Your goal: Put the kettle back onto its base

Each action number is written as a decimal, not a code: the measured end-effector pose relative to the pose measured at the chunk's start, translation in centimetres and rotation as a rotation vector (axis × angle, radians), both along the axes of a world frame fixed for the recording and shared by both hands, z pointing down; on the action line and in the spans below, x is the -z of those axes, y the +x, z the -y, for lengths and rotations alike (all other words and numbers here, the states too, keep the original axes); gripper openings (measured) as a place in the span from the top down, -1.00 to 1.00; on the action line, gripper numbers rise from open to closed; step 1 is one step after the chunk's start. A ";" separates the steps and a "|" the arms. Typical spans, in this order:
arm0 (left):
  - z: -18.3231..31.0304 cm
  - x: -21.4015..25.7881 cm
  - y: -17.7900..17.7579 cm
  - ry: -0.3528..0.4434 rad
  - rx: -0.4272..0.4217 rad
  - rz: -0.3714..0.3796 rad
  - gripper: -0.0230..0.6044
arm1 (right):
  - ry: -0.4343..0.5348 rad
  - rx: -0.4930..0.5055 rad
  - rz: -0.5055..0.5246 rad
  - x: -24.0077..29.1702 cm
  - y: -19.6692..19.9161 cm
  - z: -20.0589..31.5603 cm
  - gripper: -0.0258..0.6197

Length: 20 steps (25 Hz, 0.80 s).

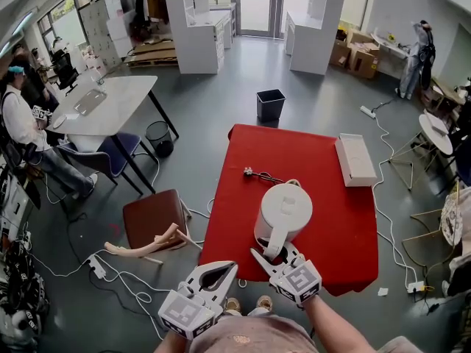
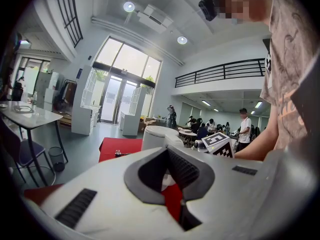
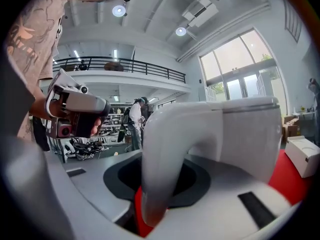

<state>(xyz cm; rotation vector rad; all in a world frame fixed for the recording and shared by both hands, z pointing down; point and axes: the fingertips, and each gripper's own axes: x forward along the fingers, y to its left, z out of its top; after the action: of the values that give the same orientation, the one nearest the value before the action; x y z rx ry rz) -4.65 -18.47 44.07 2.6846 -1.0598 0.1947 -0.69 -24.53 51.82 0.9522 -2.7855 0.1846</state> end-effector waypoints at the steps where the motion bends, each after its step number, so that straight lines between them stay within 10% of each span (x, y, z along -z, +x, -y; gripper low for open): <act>1: 0.0 0.0 0.1 0.000 -0.001 -0.001 0.92 | -0.002 -0.002 -0.005 -0.1 0.1 0.1 0.47; 20: -1.1 -0.1 -1.2 0.003 0.006 0.002 0.92 | -0.046 -0.048 -0.105 -1.0 0.2 -0.5 0.23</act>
<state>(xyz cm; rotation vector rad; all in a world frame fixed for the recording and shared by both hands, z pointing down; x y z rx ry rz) -5.84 -17.42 44.12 2.6835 -1.0699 0.1946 -0.51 -23.99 52.83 0.9887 -2.6534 0.1990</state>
